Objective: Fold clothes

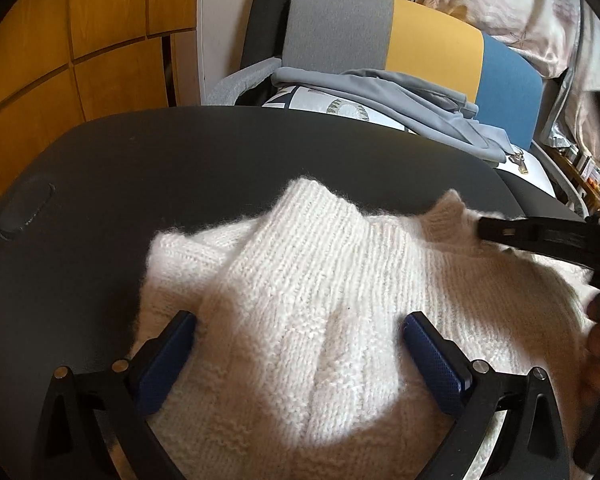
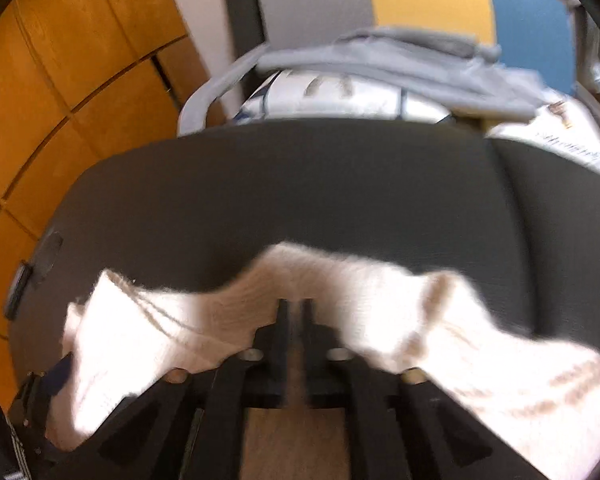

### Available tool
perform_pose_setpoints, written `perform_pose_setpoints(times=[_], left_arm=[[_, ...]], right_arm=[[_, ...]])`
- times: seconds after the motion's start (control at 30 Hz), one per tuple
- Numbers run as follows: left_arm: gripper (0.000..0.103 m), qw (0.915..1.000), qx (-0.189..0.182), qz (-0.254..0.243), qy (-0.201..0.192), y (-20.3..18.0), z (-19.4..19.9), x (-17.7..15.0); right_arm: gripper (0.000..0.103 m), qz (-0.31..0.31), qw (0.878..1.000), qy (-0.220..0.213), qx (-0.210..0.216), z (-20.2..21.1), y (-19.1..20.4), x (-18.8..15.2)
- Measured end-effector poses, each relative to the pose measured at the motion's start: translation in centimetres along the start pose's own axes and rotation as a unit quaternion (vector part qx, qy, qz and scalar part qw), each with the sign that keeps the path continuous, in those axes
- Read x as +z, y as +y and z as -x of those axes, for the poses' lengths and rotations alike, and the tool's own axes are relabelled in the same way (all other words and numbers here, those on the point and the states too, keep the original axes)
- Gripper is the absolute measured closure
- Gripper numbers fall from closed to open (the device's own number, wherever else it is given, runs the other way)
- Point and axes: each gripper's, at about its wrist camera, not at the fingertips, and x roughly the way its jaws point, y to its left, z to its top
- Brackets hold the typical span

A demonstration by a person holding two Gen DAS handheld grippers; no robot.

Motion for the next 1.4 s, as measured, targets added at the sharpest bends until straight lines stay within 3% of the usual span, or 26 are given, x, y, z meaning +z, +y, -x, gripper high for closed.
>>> perform_pose_setpoints(times=[0.17,0.3,0.43,0.57,0.67,0.83,1.0,1.17,1.27,1.33,1.4], left_arm=[[0.0,1.0,0.004,-0.002,-0.001,-0.2,0.1,-0.1],[0.0,0.9999,0.011,-0.003,0.001,-0.4,0.4,0.0],[0.0,0.9998,0.017,0.001,0.007,-0.8,1.8,0.1],[0.0,0.9994,-0.026,0.019,-0.012,-1.8,5.0,-1.1],[0.0,0.9983,-0.052,-0.012,-0.023,-4.0,7.4,-2.5],[0.0,0.9934,-0.082,-0.077,-0.02,-7.9,9.8,-5.3],[0.0,0.9834,-0.08,-0.159,-0.036,-11.1,11.3,-7.7],[0.001,0.9822,-0.102,-0.155,-0.034,-12.3,12.1,-8.7],[0.012,0.9828,-0.113,-0.141,-0.039,-12.5,12.3,-9.0],[0.036,0.983,-0.124,-0.13,-0.039,-12.5,12.5,-9.2],[0.047,0.9843,-0.126,-0.117,-0.042,-12.3,12.6,-9.7]], right_arm=[[0.08,-0.039,0.997,-0.057,0.035,7.9,-2.9,-4.2],[0.078,-0.106,0.991,-0.087,0.005,13.3,-8.4,-8.0],[0.071,-0.197,0.974,-0.108,-0.009,17.9,-14.7,-12.0],[0.05,-0.241,0.966,-0.09,0.009,18.0,-18.3,-14.1],[0.042,-0.273,0.959,-0.076,0.022,18.0,-21.0,-15.8],[0.042,-0.301,0.951,-0.053,0.042,16.9,-23.3,-17.3],[0.041,-0.305,0.946,-0.055,0.098,15.1,-22.4,-17.5],[0.04,-0.288,0.948,-0.06,0.123,13.7,-20.9,-17.0],[0.046,-0.287,0.95,-0.07,0.1,13.3,-20.3,-16.9],[0.053,-0.28,0.954,-0.067,0.082,13.1,-20.0,-16.8],[0.062,-0.281,0.955,-0.063,0.076,13.1,-20.2,-16.9]])
